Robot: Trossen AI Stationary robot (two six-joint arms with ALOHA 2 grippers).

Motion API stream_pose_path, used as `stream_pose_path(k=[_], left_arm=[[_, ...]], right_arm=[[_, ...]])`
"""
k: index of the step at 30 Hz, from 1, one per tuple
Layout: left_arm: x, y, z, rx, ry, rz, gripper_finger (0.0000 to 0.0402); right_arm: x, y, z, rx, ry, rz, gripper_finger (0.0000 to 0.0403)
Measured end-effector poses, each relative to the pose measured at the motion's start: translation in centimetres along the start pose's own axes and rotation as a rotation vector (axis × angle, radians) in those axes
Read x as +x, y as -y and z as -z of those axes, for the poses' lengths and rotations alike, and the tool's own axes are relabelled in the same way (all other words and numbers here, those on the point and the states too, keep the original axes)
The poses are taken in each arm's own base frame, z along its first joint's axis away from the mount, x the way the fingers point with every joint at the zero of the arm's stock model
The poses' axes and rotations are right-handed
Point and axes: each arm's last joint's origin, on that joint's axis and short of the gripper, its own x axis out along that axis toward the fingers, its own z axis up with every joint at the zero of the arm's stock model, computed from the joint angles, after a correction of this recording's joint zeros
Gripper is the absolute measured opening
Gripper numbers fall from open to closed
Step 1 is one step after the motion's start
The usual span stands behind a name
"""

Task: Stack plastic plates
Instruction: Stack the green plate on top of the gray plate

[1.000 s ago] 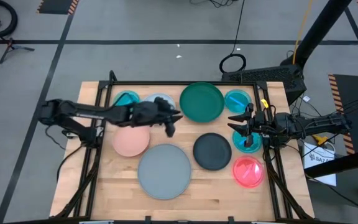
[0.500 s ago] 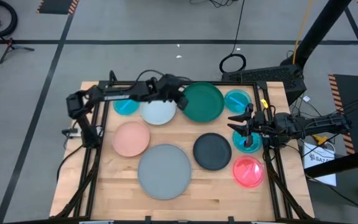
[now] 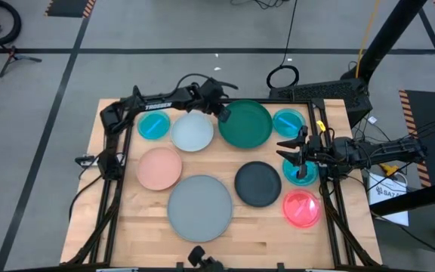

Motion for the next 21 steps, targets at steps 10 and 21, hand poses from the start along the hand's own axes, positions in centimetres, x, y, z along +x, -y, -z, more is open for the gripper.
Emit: stream_pose_path(k=[10,21], left_arm=[[0.6,-1.4,-0.1,-0.027,-0.021,-0.012,0.0118],[0.6,-0.8,0.1,-0.009,-0.026,-0.004,0.0118]], right_arm=[[0.0,0.0,0.1,-0.01,-0.005,0.002,0.013],[0.0,0.0,0.1,-0.013,-0.005,0.002,0.013]])
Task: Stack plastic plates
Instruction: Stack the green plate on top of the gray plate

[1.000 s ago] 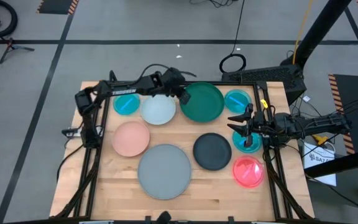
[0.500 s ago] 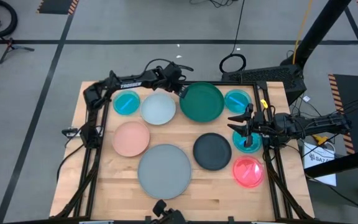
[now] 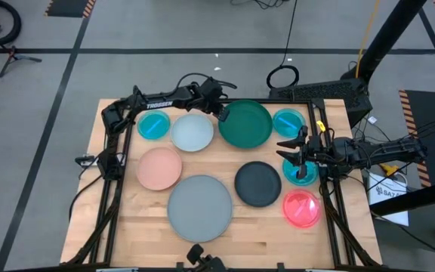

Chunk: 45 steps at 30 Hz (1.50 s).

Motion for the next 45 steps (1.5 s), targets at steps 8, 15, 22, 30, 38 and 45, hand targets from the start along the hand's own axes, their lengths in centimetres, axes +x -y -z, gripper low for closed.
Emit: stream_pose_path(k=[8,15,22,30,38,45], left_arm=[[0.0,-0.1,0.1,-0.026,-0.006,-0.003,0.0019],[0.0,0.1,0.1,-0.087,-0.009,-0.003,0.0012],[0.8,0.1,0.4,-0.087,-0.019,-0.004,0.0061],[1.9,-0.1,0.8,-0.068,-0.033,-0.014,0.0149],[2.1,-0.3,0.7,-0.058,-0.01,-0.048,0.0183],[2.1,-0.3,0.6,-0.042,-0.001,-0.057,0.0184]], right_arm=[[0.0,0.0,0.0,0.0,0.0,0.0,0.013],[0.0,0.0,0.0,0.0,-0.001,0.0,0.013],[0.0,0.0,0.1,-0.003,-0.01,0.001,0.013],[0.0,0.0,0.2,-0.016,-0.014,0.001,0.013],[0.0,0.0,0.2,-0.019,-0.015,0.001,0.013],[0.0,0.0,0.2,-0.019,-0.015,0.001,0.013]])
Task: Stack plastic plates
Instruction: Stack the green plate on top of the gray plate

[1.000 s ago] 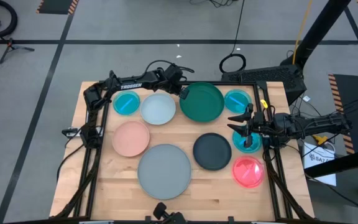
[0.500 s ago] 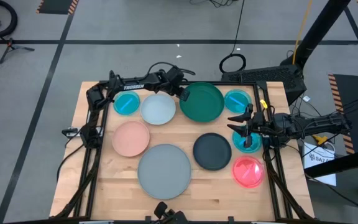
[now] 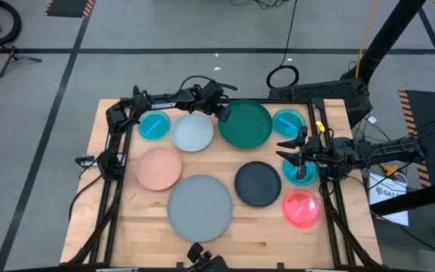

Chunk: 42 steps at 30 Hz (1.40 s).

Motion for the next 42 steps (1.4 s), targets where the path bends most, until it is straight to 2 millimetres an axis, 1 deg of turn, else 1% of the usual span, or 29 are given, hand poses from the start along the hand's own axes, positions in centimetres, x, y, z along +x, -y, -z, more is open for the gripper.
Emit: stream_pose_path(k=[34,37,42], left_arm=[[0.0,0.1,0.1,0.001,-0.005,-0.001,0.0184],[0.8,0.0,0.5,0.0,-0.025,-0.007,0.0184],[2.7,-0.1,1.6,0.005,-0.074,-0.025,0.0184]], right_arm=[[0.0,0.0,0.0,0.0,0.0,0.0,0.013],[0.0,0.0,0.0,0.0,0.0,0.0,0.013],[0.0,0.0,0.0,0.0,-0.001,0.0,0.013]])
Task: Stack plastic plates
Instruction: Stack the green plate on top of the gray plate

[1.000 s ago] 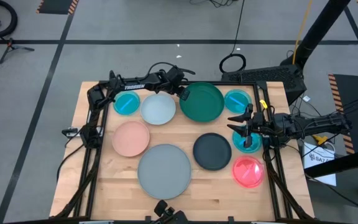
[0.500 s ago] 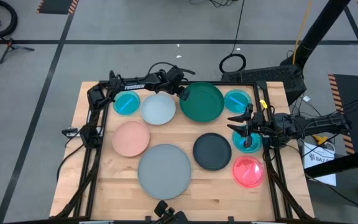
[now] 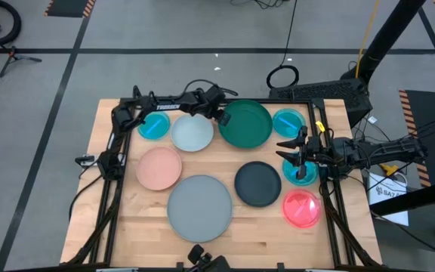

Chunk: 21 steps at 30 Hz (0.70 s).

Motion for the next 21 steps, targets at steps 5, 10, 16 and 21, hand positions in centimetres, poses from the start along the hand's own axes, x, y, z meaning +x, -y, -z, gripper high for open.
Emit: stream_pose_path(k=[5,10,16,21], left_arm=[[0.83,-0.06,0.31,0.004,-0.014,0.001,0.0184],[0.76,0.04,0.33,0.018,-0.014,0.004,0.0184],[0.76,0.1,0.38,0.031,-0.016,0.005,0.0179],[0.76,0.08,0.46,0.031,-0.023,0.0,0.0139]], right_arm=[[0.0,0.0,0.01,-0.001,-0.001,0.0,0.013],[0.0,0.01,0.01,-0.003,-0.001,0.001,0.013],[0.0,0.01,0.0,-0.003,0.0,0.001,0.013],[0.0,0.01,0.0,-0.003,0.0,0.001,0.013]])
